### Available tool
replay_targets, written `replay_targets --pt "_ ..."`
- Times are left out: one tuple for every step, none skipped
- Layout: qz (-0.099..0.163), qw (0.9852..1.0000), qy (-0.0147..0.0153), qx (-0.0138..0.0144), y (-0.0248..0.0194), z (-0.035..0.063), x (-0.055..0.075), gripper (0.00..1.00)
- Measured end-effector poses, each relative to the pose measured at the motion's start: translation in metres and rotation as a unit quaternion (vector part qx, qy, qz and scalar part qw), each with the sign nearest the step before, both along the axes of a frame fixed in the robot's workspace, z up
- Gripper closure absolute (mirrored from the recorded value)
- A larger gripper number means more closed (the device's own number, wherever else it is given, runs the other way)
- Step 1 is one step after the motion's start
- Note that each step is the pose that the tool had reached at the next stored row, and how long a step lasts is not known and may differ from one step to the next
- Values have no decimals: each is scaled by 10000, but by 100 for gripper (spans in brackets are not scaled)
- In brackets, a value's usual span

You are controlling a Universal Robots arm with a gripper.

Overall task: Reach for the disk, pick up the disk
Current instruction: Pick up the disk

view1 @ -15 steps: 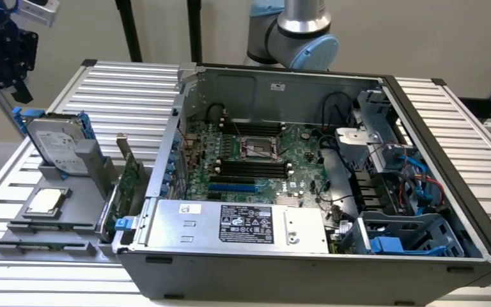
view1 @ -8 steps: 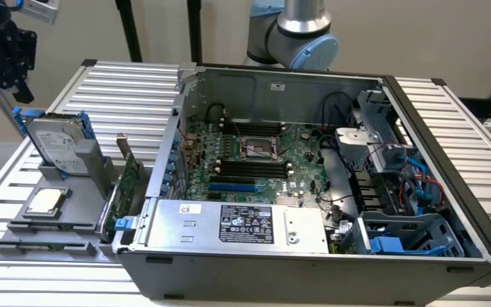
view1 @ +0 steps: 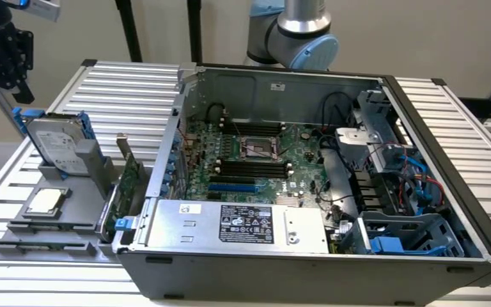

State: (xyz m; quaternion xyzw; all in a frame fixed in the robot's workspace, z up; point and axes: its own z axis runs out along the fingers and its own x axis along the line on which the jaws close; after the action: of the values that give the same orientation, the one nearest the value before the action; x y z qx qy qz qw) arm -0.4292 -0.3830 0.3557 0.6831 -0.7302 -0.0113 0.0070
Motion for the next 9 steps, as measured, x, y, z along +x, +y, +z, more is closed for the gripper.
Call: replay_targets --pt "91 10000 0 0 0 0 0 89" --pt "166 9999 0 0 0 -1 0 89" --pt "224 9997 -1 1 0 -2 1 89" --pt "256 9997 -1 1 0 -2 1 89" --pt "267 9996 0 1 0 -2 2 89" --pt "270 9996 0 0 1 -1 4 88" --pt "272 9996 2 0 0 -1 9 82" --pt "272 9996 4 0 0 -1 15 82" --pt "272 9996 6 0 0 -3 21 76"
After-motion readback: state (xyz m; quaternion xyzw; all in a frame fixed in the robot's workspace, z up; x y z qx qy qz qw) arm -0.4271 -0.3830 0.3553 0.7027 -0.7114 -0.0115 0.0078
